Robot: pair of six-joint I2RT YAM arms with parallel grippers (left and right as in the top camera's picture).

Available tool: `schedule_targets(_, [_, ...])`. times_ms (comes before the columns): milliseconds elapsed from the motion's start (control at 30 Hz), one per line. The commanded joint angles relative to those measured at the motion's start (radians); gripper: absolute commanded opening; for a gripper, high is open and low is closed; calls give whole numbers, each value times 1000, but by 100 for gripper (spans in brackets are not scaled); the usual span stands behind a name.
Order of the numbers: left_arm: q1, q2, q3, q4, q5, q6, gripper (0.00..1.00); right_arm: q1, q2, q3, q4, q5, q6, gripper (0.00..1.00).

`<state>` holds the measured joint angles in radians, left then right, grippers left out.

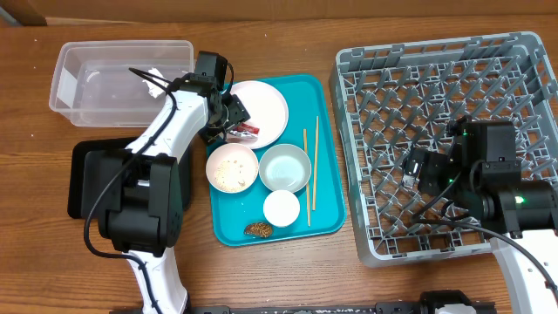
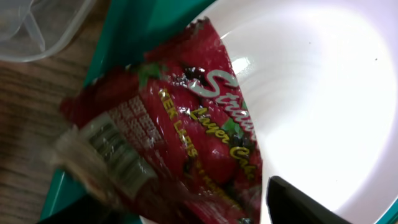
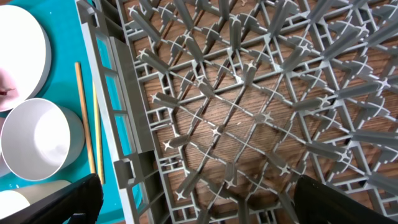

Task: Sort waste into correct bins and load items into the dishwasher
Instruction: 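Carry the red wrapper to the clear bin and release it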

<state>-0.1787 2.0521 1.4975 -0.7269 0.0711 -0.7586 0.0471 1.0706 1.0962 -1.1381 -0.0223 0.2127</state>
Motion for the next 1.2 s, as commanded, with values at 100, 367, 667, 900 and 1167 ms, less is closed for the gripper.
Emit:
schedule_targets(100, [2,14,4,7,7,-5,38,-3,-7,23,4,-2,1,100])
schedule_targets(367, [2,8,6,-8,31,4,4,-3,-7,23,3,-2,1,100])
schedule_targets(667, [2,-129,7,-22,18,71,4,-3,-7,23,3,-2,1,100])
schedule_targets(900, [9,-295,7,-2,-246,150,4,-3,-7,23,3,-2,1,100])
schedule_targets(1167, [167,-284,7,107,-421,225,4,-3,-7,23,3,-2,1,100])
